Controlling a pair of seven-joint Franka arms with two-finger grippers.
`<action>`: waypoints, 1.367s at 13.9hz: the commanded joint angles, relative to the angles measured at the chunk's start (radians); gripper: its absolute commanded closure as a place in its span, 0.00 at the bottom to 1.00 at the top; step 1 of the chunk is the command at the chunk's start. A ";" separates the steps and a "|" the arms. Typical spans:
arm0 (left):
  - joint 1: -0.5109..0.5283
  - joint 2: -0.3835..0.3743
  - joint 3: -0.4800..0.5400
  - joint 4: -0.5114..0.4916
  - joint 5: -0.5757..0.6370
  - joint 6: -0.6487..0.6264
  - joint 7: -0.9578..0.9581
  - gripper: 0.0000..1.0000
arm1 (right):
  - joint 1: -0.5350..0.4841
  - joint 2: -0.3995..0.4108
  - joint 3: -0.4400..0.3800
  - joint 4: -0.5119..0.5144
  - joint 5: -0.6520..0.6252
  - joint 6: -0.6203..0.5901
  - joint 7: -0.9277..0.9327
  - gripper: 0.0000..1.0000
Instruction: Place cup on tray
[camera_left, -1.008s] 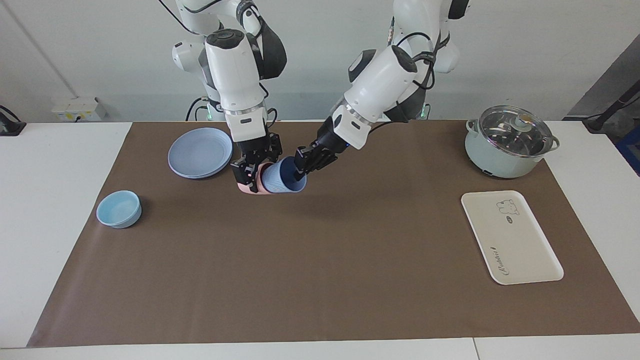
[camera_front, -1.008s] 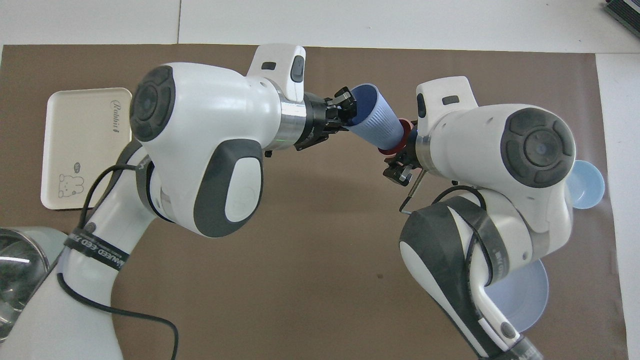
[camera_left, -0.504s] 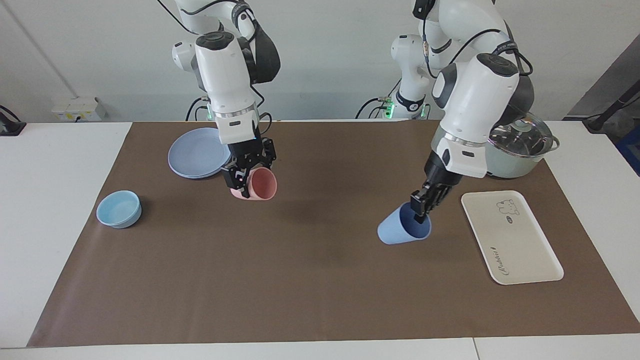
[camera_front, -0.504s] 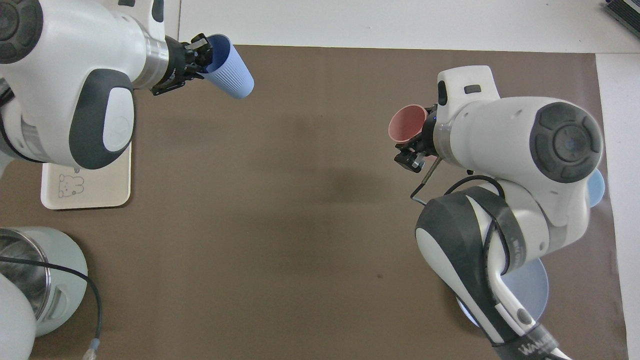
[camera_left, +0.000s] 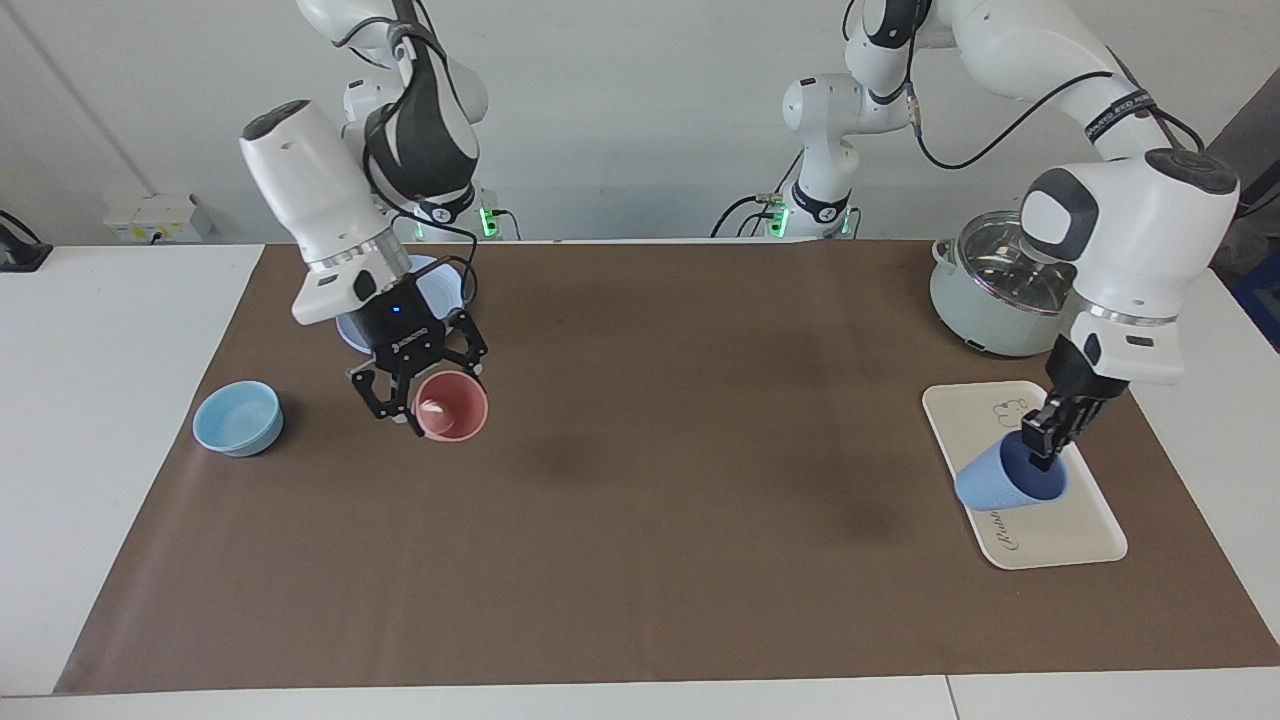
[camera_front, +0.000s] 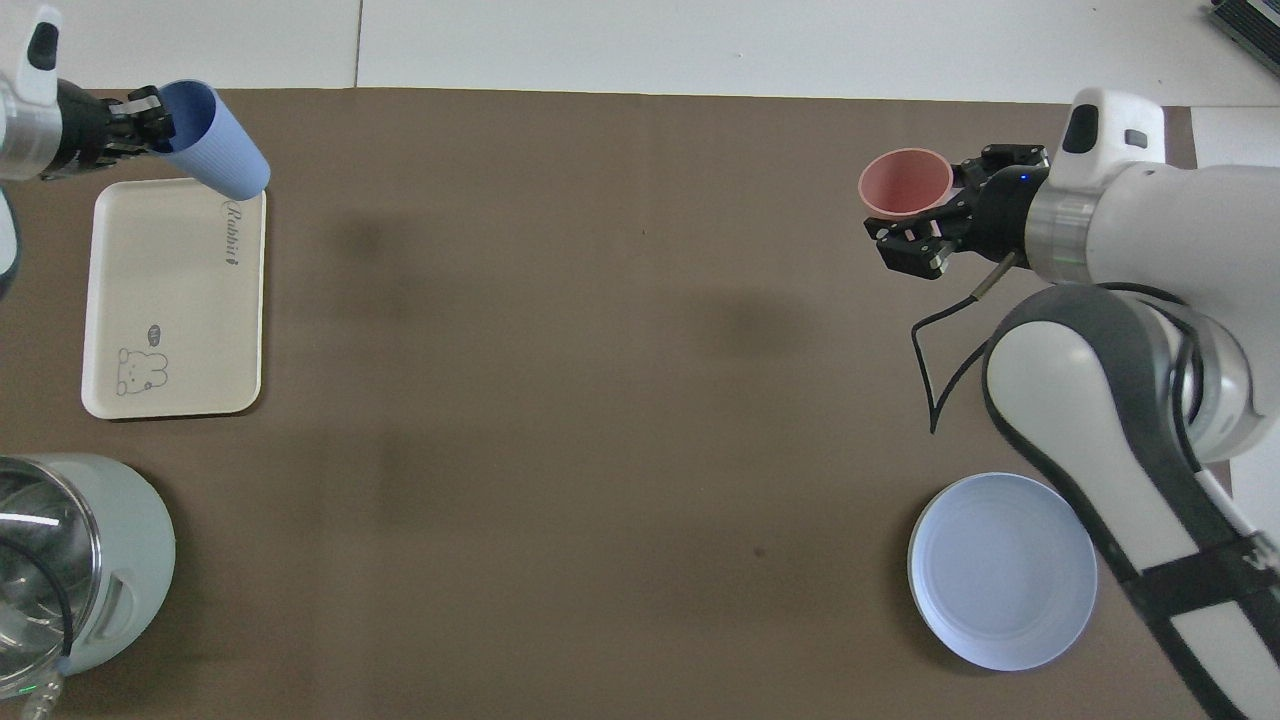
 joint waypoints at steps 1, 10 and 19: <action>0.112 -0.109 -0.021 -0.247 0.005 0.174 0.158 1.00 | -0.107 0.047 0.010 -0.010 0.305 0.036 -0.298 1.00; 0.153 -0.106 -0.025 -0.426 -0.125 0.395 0.201 1.00 | -0.166 0.223 0.010 -0.026 1.191 0.101 -1.011 1.00; 0.155 -0.105 -0.024 -0.452 -0.130 0.405 0.213 0.45 | -0.227 0.260 0.010 -0.151 1.369 -0.053 -1.396 1.00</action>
